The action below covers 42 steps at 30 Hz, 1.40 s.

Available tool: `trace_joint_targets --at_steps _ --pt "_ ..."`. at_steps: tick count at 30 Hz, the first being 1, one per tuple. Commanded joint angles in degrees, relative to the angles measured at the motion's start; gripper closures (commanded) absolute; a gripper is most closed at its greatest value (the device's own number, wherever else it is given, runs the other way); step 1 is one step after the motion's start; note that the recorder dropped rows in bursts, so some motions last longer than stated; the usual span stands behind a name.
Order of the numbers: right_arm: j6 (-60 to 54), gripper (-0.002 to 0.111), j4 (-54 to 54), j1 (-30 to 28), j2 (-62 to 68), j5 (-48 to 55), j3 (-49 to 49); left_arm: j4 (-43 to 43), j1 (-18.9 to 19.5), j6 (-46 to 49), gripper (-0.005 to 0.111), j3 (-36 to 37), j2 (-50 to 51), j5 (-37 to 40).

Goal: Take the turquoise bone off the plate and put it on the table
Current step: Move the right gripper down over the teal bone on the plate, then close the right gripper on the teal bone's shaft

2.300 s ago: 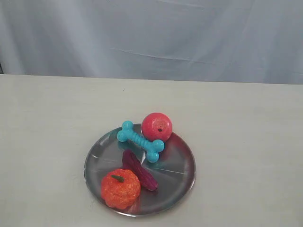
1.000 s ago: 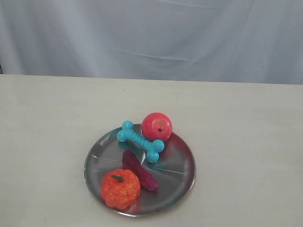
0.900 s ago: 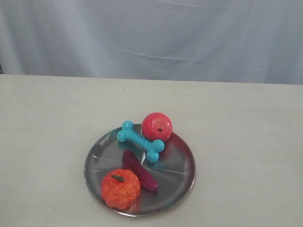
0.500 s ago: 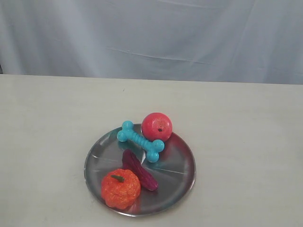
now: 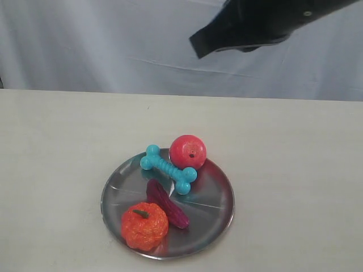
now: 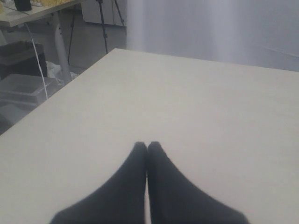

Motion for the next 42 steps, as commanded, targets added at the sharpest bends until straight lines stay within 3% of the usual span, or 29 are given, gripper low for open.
trace_joint_targets --at_steps 1,10,12,14,19,21,42 --pt "-6.5 0.109 4.1 0.1 8.5 4.3 -7.0 -0.1 0.1 -0.2 0.107 0.1 -0.1 -0.3" --pt "-8.8 0.108 4.5 0.1 27.2 11.2 -19.1 -0.1 0.1 -0.2 0.107 0.1 -0.1 -0.3" --pt "-8.9 0.104 4.5 0.1 30.8 11.6 -20.9 -0.1 0.1 -0.2 0.107 0.1 -0.1 -0.3" --pt "-9.2 0.092 4.5 0.1 34.2 11.6 -22.4 -0.1 0.1 -0.2 0.107 0.1 -0.1 -0.3" --pt "-11.3 0.041 4.5 0.1 40.7 11.4 -25.8 -0.1 0.1 -0.2 0.107 0.1 -0.1 -0.3" --pt "-13.1 0.031 4.5 0.1 42.5 11.4 -26.4 -0.1 0.1 -0.2 0.107 0.1 -0.1 -0.3" --pt "-20.7 0.034 7.1 0.2 52.9 5.6 -27.7 -0.1 0.1 -0.2 0.107 0.1 -0.1 -0.3"
